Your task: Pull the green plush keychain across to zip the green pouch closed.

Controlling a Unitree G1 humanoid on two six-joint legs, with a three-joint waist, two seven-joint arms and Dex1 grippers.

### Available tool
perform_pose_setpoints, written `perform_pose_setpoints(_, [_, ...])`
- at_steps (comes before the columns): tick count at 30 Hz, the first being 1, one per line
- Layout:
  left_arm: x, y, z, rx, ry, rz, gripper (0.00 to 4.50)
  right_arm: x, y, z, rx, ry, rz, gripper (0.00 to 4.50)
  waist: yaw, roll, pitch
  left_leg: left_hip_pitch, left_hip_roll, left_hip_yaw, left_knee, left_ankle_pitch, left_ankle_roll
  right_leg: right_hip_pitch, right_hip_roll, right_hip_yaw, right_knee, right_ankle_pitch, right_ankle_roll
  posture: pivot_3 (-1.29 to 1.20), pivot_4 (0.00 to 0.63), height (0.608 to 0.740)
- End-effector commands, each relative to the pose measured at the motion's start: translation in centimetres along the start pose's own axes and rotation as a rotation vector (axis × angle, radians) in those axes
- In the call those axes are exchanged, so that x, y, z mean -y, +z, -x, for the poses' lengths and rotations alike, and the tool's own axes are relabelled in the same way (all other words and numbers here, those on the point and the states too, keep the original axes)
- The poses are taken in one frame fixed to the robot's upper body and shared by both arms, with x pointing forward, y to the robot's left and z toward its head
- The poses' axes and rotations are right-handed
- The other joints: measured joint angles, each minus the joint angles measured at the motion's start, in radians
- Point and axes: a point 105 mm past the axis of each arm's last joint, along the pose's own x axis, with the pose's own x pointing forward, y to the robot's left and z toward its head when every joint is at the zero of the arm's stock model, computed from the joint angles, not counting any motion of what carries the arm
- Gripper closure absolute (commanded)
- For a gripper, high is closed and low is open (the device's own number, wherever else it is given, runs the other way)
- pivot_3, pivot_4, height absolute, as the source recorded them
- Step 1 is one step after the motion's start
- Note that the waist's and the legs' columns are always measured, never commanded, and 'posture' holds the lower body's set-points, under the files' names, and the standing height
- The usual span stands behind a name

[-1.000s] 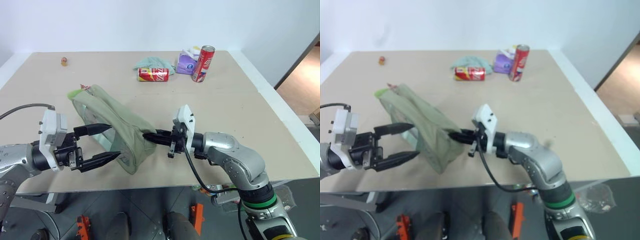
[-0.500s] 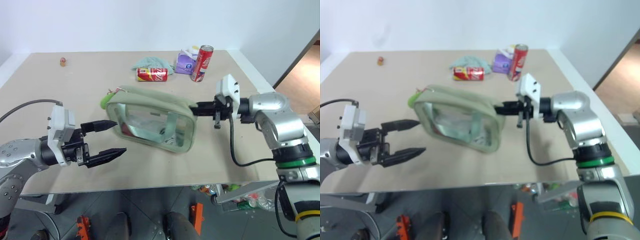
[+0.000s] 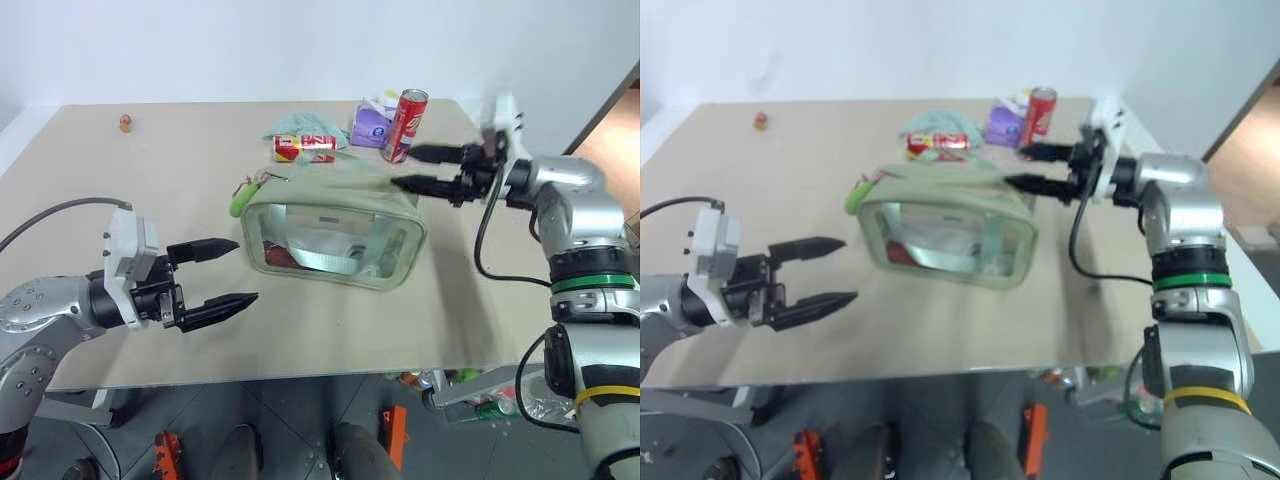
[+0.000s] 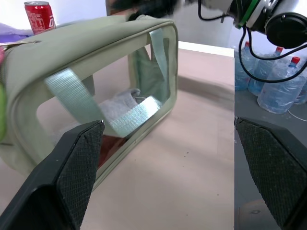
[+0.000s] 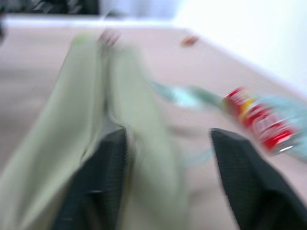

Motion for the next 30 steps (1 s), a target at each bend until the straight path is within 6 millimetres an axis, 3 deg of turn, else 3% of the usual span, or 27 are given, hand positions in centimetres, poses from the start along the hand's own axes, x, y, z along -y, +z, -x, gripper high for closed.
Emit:
perform_pose_setpoints(1, [0.1,0.8,-0.4,0.019,-0.017,-0.037,0.00,0.2,3.9,1.4,0.094,-0.076,0.068,0.04,0.001,0.000,0.000,0.000,0.000,0.000,0.000,0.000,0.000,0.000,0.000,0.000,0.000,0.000,0.000,0.00,0.150,0.740])
perform_pose_setpoints(5, [0.2,0.7,-0.9,0.021,-0.049,-0.031,0.00,-1.3,4.6,2.9,0.105,-0.143,0.054,0.04,0.004,0.000,0.000,0.000,0.000,-0.001,0.000,0.000,0.000,0.001,0.000,-0.001,0.000,-0.001,-0.001,0.00,0.150,0.740])
perform_pose_setpoints(13, [-0.3,0.8,-1.7,0.022,-0.103,-0.023,0.00,-6.5,0.6,4.4,-0.034,-0.178,-0.045,0.04,0.002,0.000,0.000,0.000,-0.001,-0.002,0.001,-0.001,-0.001,0.001,0.000,-0.001,0.001,-0.003,0.003,0.00,0.150,0.740])
perform_pose_setpoints(29, [-1.0,0.6,-2.9,0.035,-0.097,-0.054,0.00,-8.8,-2.8,3.3,-0.077,-0.170,-0.124,0.04,0.000,0.000,0.000,0.001,-0.001,-0.001,0.002,0.000,-0.001,0.002,0.000,0.001,0.001,-0.001,0.004,0.00,0.150,0.740])
perform_pose_setpoints(30, [-1.0,0.6,-2.9,0.037,-0.092,-0.054,0.00,-9.0,-3.0,3.2,-0.078,-0.165,-0.130,0.57,0.000,0.000,0.000,0.001,-0.001,-0.001,0.002,0.000,-0.001,0.002,0.000,0.001,0.001,-0.001,0.004,0.00,0.150,0.740])
